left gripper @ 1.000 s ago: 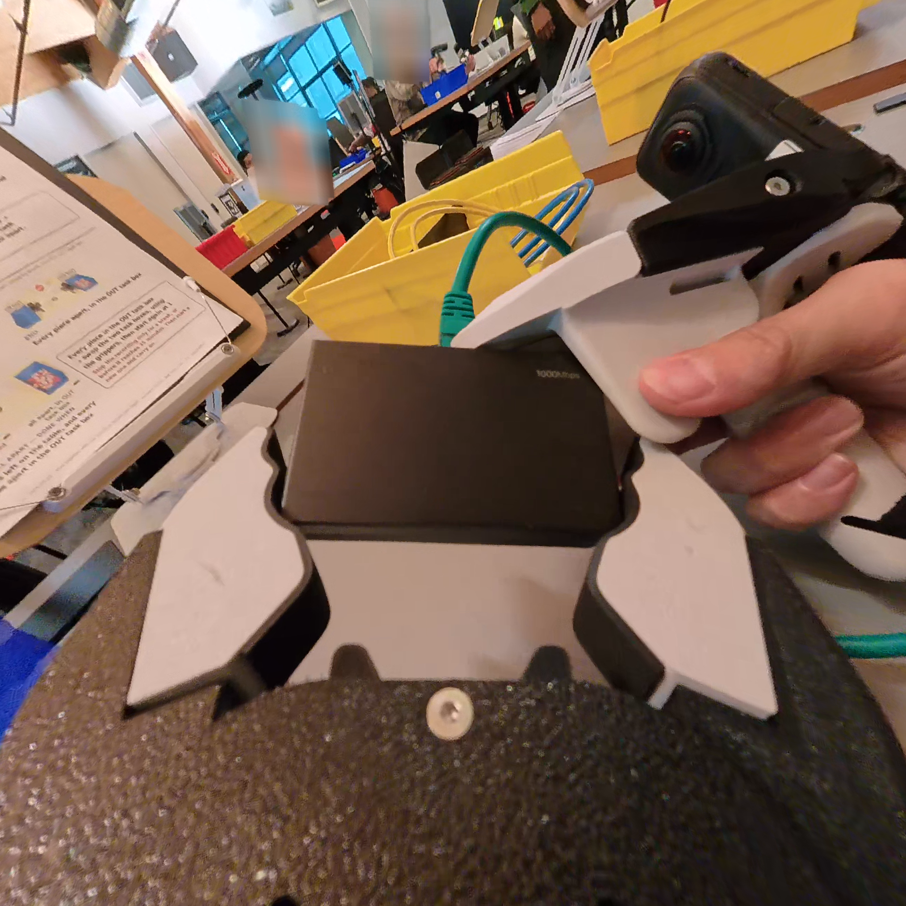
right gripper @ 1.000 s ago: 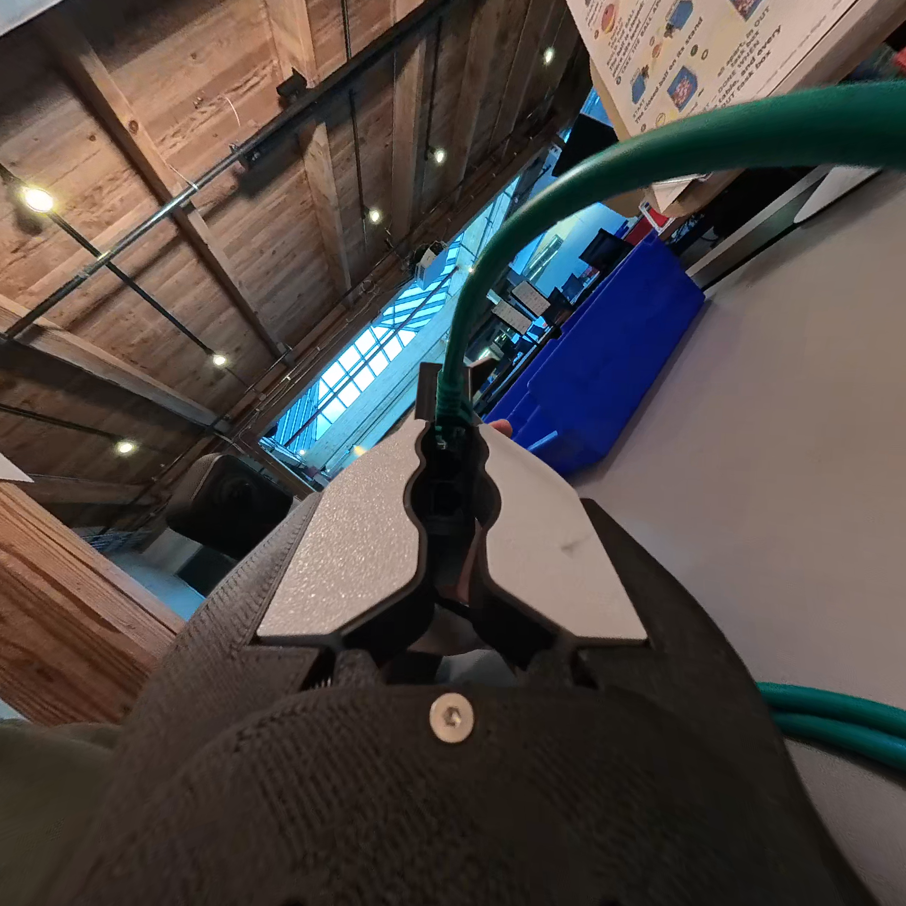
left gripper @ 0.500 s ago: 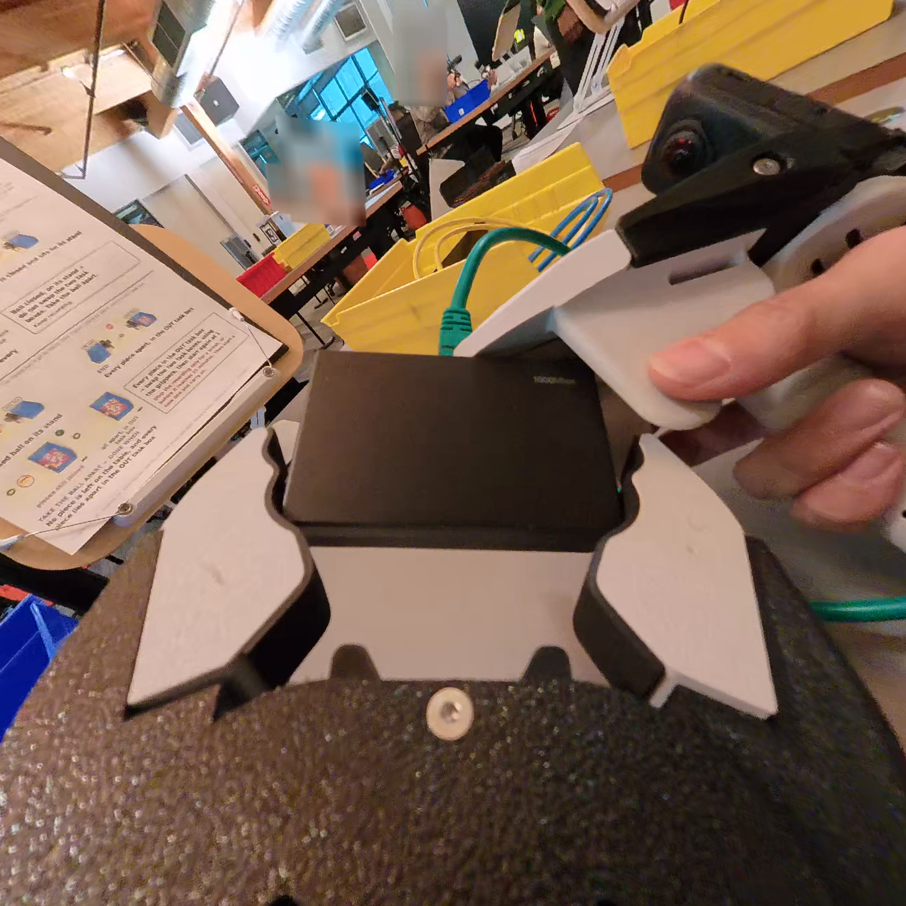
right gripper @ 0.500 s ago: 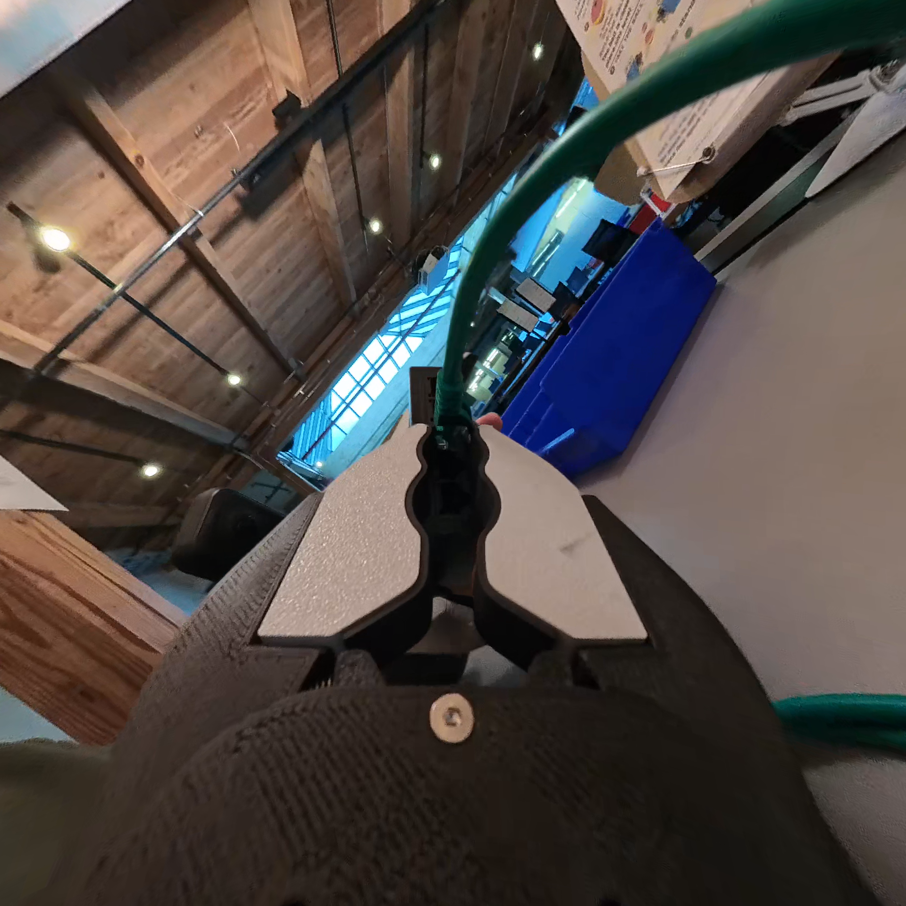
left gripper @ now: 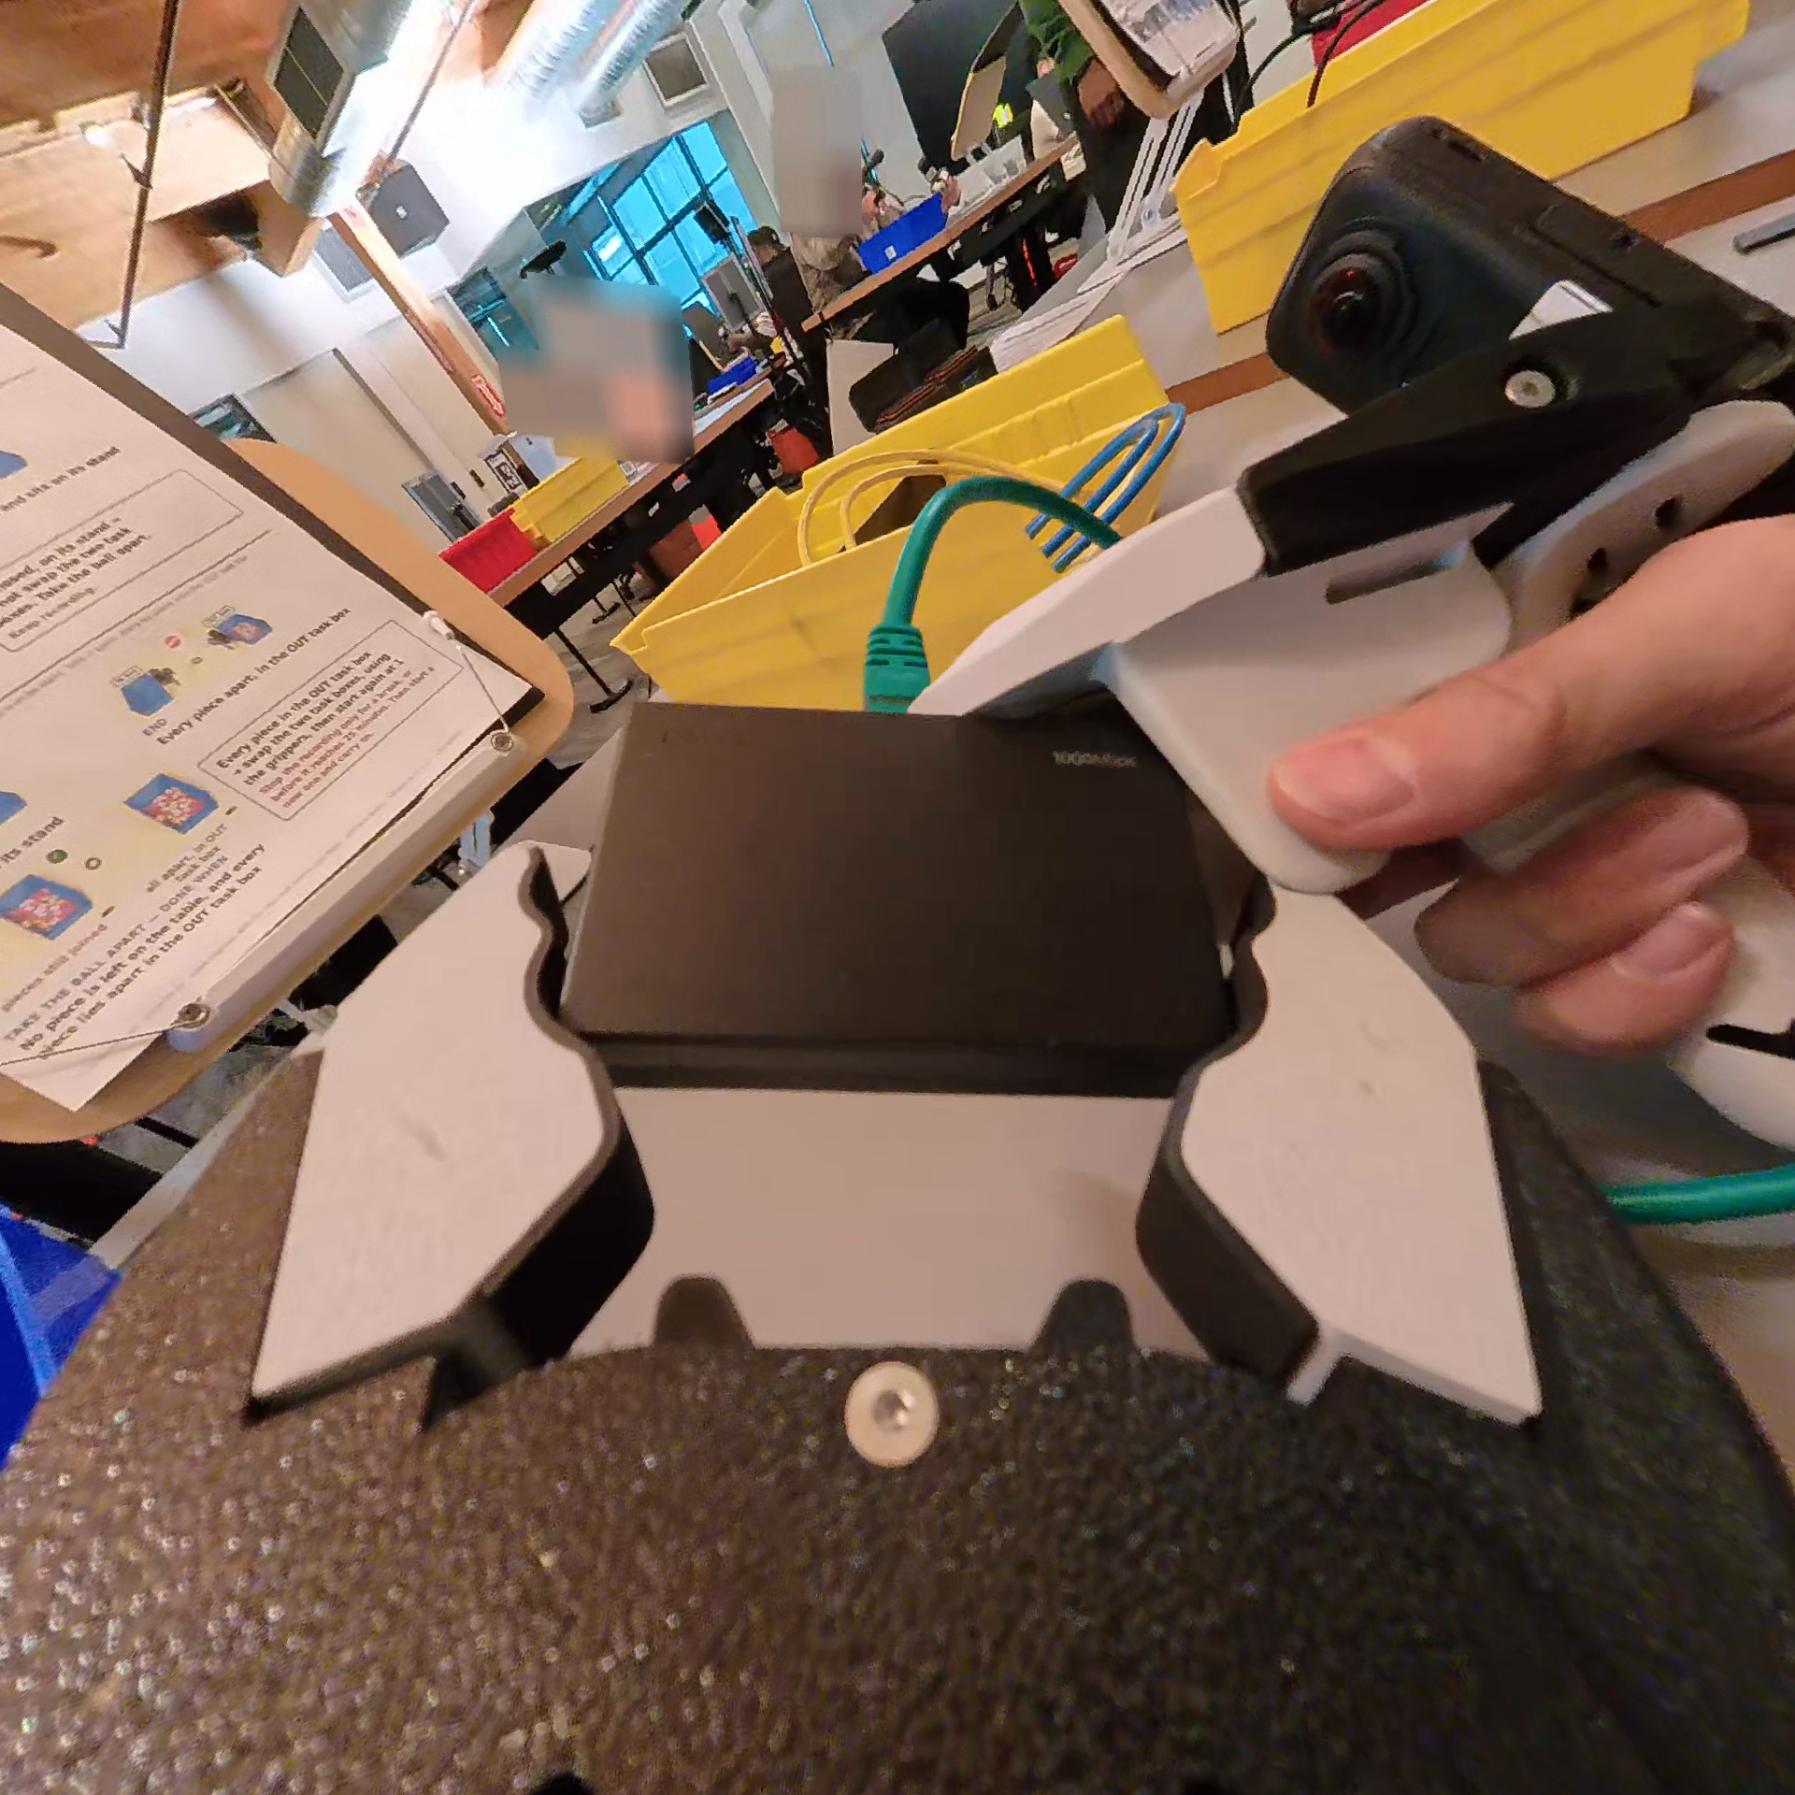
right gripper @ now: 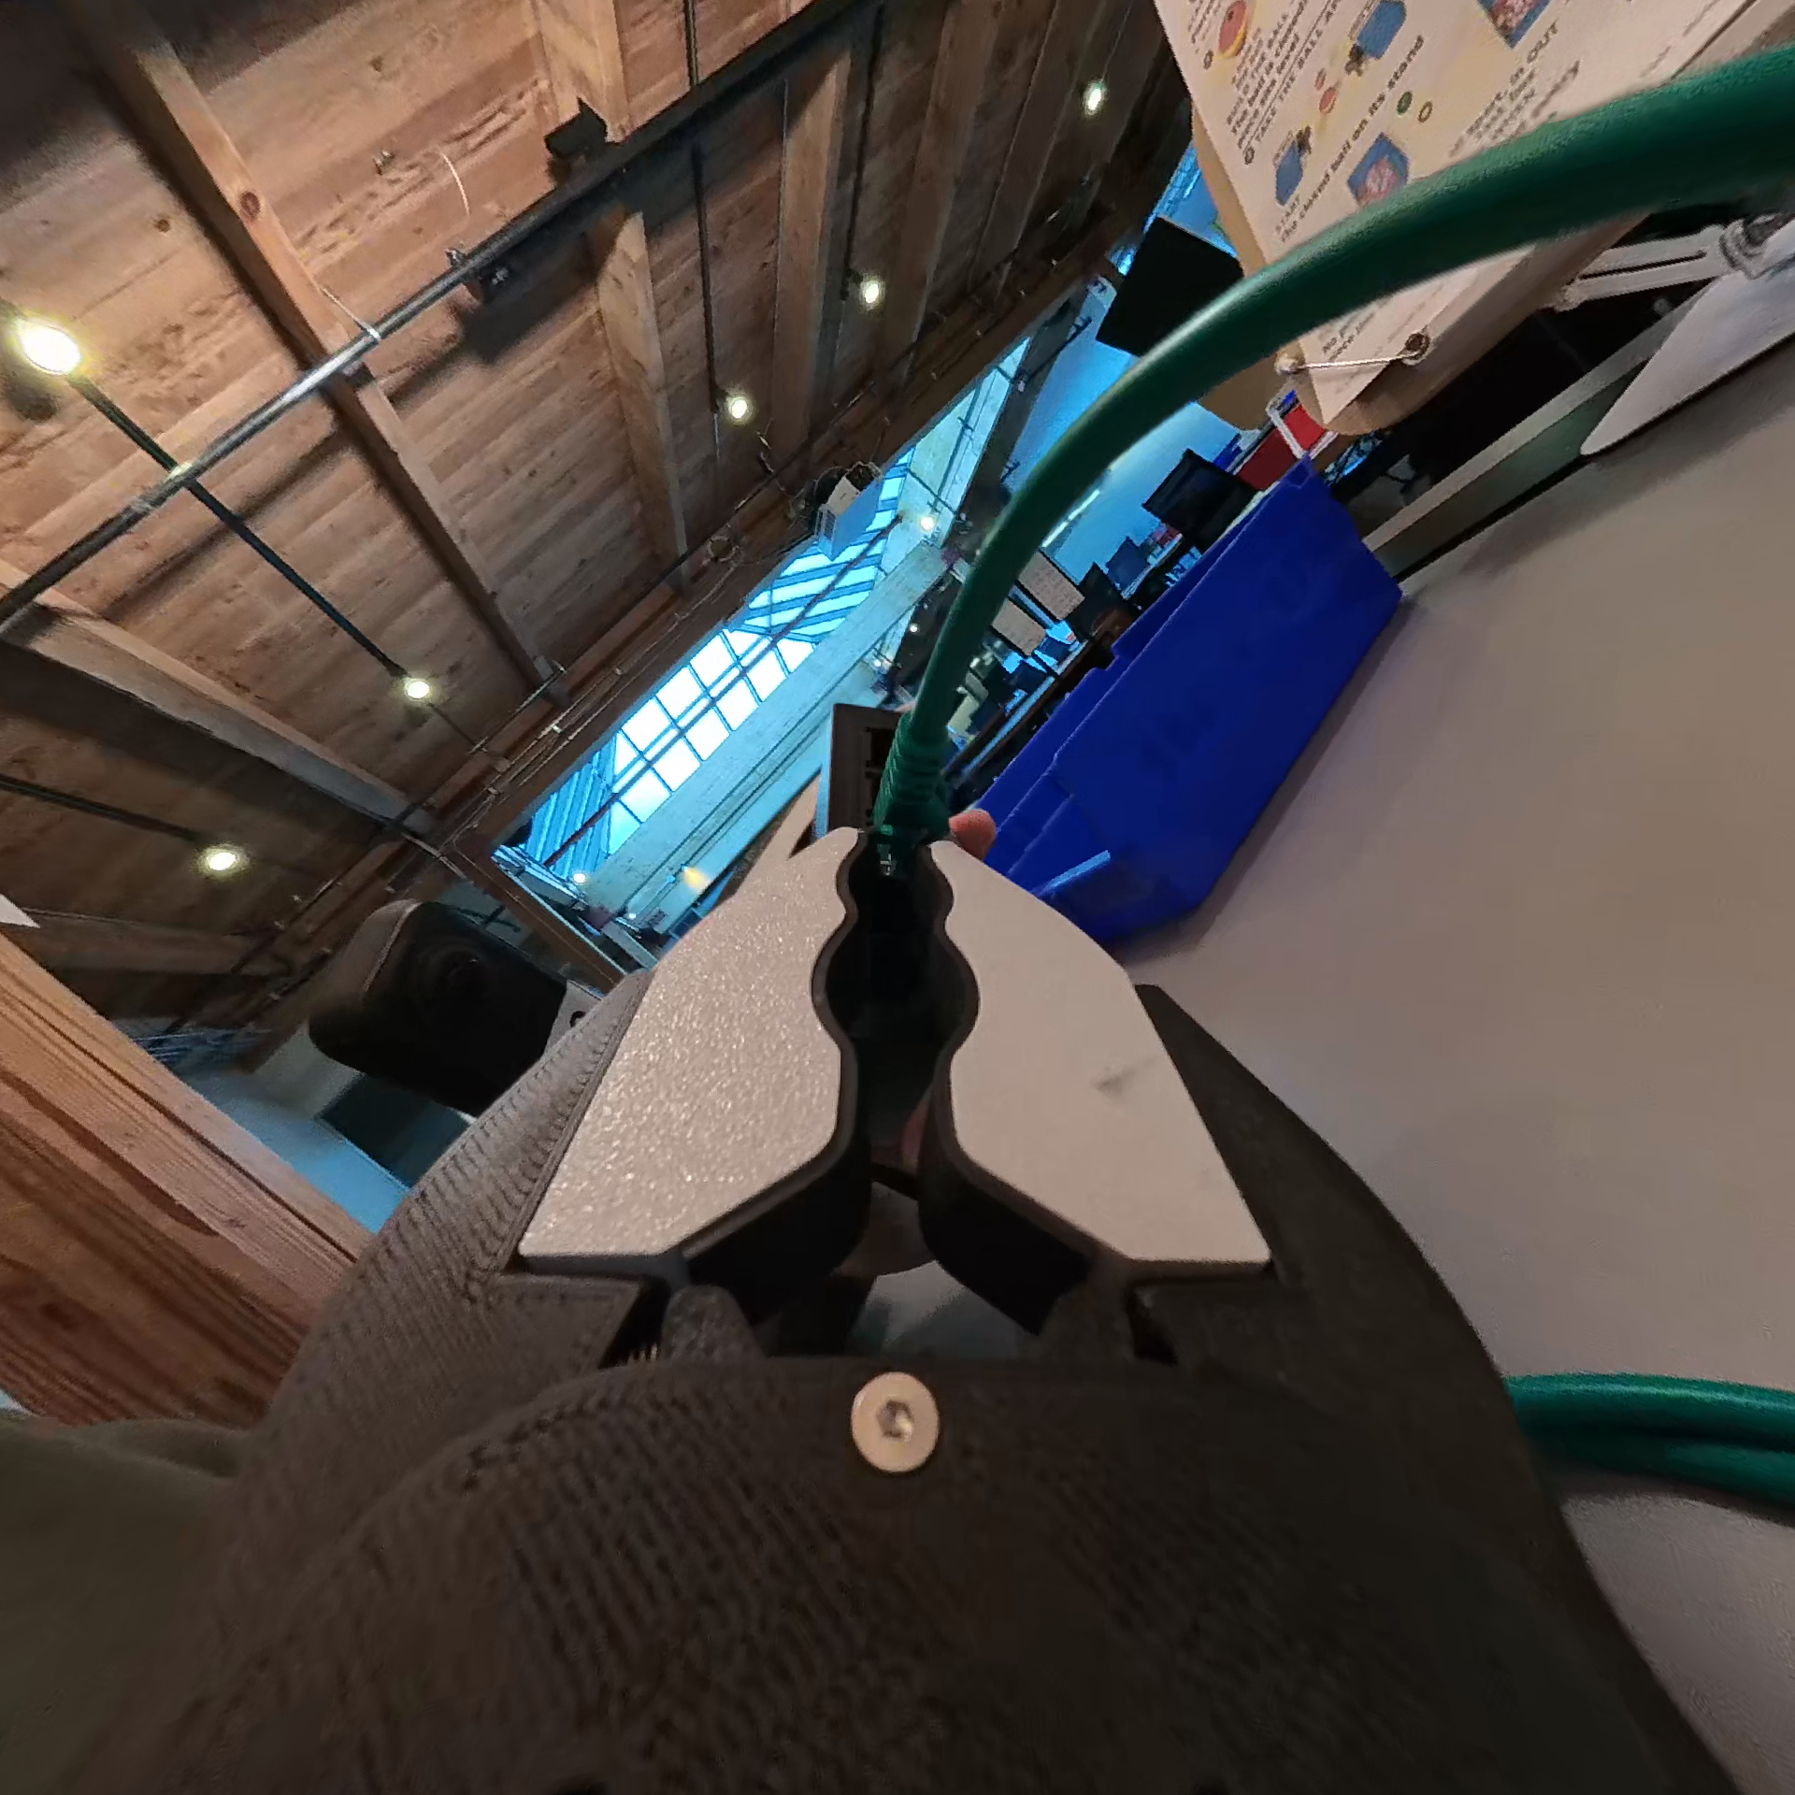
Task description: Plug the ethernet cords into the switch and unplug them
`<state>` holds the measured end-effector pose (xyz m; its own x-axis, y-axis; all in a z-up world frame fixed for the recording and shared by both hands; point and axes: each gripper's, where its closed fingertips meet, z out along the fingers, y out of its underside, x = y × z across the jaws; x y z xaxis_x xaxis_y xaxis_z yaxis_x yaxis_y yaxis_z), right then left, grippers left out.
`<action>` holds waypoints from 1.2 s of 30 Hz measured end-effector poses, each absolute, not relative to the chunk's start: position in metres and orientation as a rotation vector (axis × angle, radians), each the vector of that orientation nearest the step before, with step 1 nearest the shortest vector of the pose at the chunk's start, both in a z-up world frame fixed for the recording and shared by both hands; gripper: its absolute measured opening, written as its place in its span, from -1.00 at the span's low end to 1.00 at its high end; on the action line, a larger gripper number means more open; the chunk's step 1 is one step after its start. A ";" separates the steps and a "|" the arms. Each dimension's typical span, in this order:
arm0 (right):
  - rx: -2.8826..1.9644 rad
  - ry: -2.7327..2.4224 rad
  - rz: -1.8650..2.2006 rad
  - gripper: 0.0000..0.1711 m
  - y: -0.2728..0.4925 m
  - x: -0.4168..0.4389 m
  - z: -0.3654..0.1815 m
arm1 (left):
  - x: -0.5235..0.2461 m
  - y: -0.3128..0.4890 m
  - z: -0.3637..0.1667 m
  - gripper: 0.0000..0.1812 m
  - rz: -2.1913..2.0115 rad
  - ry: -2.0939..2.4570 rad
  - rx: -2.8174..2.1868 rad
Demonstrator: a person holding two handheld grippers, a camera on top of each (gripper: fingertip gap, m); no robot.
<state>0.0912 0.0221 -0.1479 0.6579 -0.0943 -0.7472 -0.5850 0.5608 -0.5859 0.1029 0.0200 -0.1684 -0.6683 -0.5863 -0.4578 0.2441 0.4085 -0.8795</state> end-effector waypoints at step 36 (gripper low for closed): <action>-1.110 0.716 0.228 -0.89 0.022 0.090 -0.139 | 0.100 0.020 -0.155 0.38 -1.341 1.743 -0.218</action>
<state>0.0898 0.0215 -0.1395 0.7574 -0.1761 -0.6287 -0.5069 0.4484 -0.7362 0.1005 0.0199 -0.1553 -0.5808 -0.6113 -0.5376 0.3630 0.3967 -0.8431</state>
